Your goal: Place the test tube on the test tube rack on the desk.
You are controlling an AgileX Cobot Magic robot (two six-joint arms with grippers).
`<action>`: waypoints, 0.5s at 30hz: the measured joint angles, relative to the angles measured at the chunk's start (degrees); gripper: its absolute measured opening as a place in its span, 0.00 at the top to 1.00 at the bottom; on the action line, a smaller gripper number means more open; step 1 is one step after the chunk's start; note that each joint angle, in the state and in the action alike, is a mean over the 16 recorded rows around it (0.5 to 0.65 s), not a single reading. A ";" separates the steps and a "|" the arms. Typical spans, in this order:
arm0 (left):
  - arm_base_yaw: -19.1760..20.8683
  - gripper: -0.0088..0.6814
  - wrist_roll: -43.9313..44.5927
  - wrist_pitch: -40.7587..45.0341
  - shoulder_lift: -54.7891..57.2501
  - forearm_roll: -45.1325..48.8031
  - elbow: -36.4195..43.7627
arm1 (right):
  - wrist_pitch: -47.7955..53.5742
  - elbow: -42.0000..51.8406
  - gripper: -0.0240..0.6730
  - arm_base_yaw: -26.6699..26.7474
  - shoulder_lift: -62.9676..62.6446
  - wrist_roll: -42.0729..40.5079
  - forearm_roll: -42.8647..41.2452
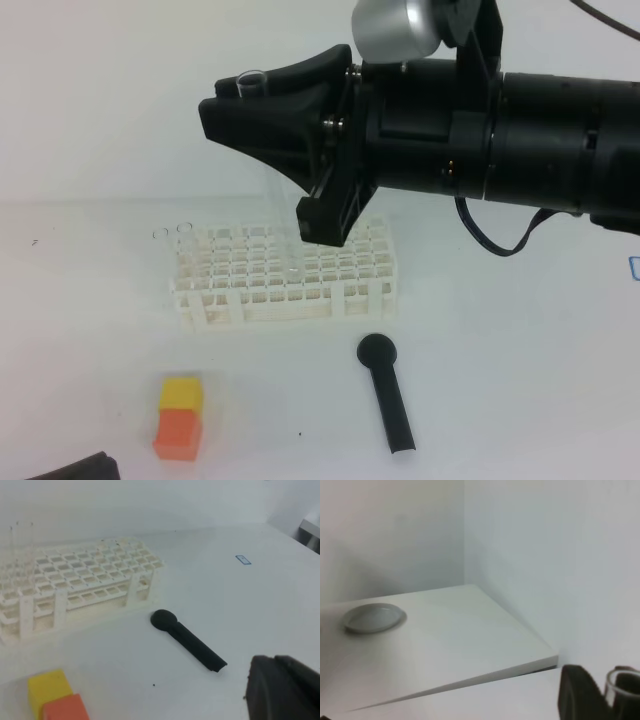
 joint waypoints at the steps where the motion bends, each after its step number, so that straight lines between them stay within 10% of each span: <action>1: 0.00 0.99 -0.02 0.02 0.00 0.01 0.00 | 0.00 0.00 0.80 0.00 0.00 -0.02 0.01; 15: 1.63 0.99 -0.01 -0.44 -1.58 1.34 2.80 | 0.00 0.00 0.80 0.00 0.00 -0.29 0.12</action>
